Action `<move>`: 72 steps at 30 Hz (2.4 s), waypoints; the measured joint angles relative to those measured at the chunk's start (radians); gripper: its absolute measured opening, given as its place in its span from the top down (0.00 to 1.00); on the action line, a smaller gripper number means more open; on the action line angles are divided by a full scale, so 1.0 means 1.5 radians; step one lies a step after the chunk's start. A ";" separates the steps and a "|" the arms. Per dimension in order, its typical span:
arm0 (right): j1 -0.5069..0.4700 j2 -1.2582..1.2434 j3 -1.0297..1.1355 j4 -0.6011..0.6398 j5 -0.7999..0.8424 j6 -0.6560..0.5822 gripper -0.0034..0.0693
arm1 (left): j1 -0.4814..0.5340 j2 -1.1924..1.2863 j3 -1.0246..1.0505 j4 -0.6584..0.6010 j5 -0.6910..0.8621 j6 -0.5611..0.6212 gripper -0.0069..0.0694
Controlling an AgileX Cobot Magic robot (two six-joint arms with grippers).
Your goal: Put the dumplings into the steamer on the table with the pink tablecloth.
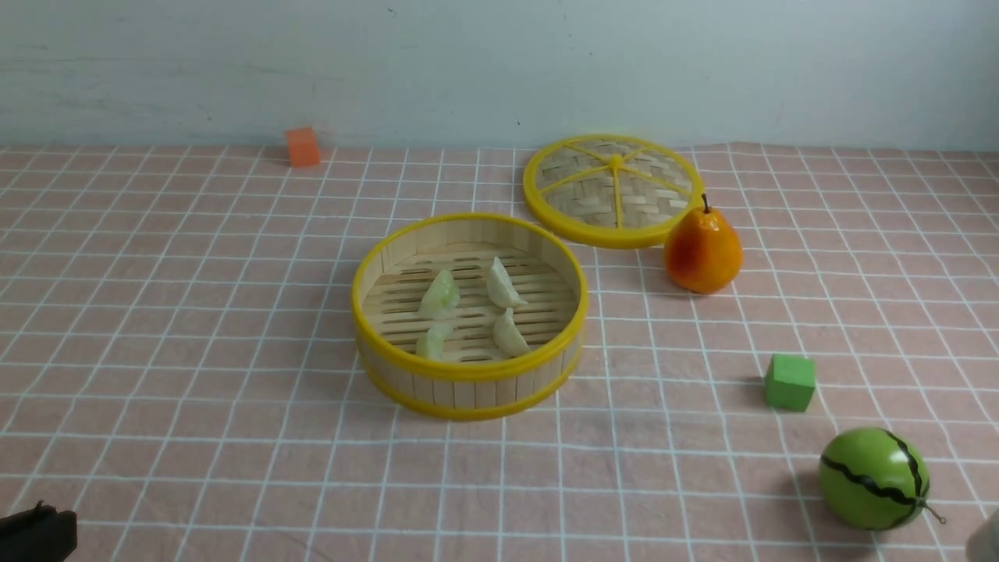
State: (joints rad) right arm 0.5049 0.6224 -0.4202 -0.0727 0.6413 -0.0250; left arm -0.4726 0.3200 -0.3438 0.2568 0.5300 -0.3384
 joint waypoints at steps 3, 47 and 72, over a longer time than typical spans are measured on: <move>-0.031 -0.097 0.065 -0.033 -0.101 0.017 0.97 | 0.000 0.000 0.000 0.000 0.001 0.000 0.82; -0.295 -0.421 0.290 0.074 -0.171 0.025 0.92 | 0.000 0.000 0.000 0.000 0.000 0.000 0.76; -0.295 -0.422 0.290 0.072 -0.170 0.026 0.90 | 0.198 -0.220 0.245 -0.119 -0.207 0.001 0.93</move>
State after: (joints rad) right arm 0.0623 -0.0101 0.0149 0.0354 0.3859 0.0134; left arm -0.1750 -0.0101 0.0239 0.0783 0.2200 -0.3369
